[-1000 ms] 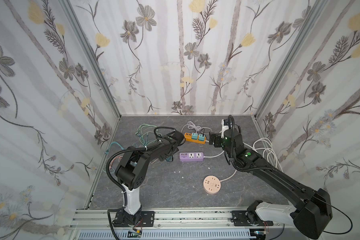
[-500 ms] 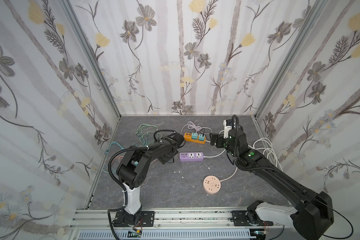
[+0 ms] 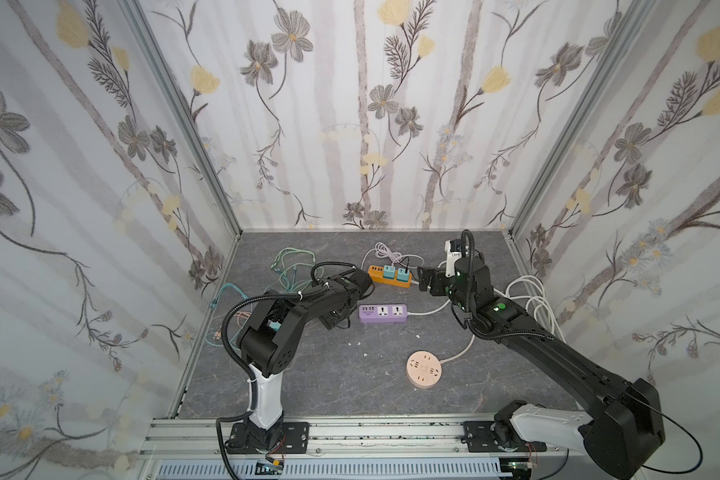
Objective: Insert the plug
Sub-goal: 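Grasp the loose teal charger with the left gripper while the right gripper draws back, then lift the teal charger with the left gripper, raising its tangled teal cable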
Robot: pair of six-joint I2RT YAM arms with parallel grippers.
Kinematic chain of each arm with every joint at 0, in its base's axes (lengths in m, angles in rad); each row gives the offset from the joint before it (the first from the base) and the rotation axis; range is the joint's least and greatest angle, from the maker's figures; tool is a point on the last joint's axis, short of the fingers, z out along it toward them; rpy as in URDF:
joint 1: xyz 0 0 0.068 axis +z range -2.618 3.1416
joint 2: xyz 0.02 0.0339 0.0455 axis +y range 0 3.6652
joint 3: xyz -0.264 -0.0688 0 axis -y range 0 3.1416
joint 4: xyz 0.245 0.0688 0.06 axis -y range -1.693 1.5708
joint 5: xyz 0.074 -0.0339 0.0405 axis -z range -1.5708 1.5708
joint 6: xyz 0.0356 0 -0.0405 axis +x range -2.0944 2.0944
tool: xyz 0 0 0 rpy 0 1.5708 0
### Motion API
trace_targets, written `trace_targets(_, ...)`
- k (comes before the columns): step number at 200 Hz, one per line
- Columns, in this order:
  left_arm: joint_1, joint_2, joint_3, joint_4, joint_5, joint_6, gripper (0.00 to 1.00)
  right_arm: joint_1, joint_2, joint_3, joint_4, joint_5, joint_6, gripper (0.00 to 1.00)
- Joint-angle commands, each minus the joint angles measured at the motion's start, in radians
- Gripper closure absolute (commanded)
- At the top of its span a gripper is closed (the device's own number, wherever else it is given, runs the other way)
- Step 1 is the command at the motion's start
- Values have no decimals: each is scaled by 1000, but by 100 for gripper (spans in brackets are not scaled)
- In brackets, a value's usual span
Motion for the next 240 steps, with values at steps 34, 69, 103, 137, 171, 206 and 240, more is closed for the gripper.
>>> trace_targets(34,7,20,-19,40,66,-3,39,0,-9,-10,49,-13,-2,1)
trace_targets(69,-2,-12,-49,34,52,-8,49,-1,7,-3,55,-12,-9,1)
trace_targets(103,7,-8,-62,36,62,-6,64,0,21,9,66,-31,-12,1)
trace_targets(137,7,-58,-89,69,50,58,79,-1,26,11,70,-38,-13,1)
trace_targets(171,9,-150,-140,131,84,236,92,0,32,17,77,-45,-9,1)
trace_targets(206,9,-337,-190,141,92,427,100,0,53,54,63,-153,-25,1)
trace_targets(240,9,-561,-185,62,-54,535,100,29,96,98,64,-212,-54,1)
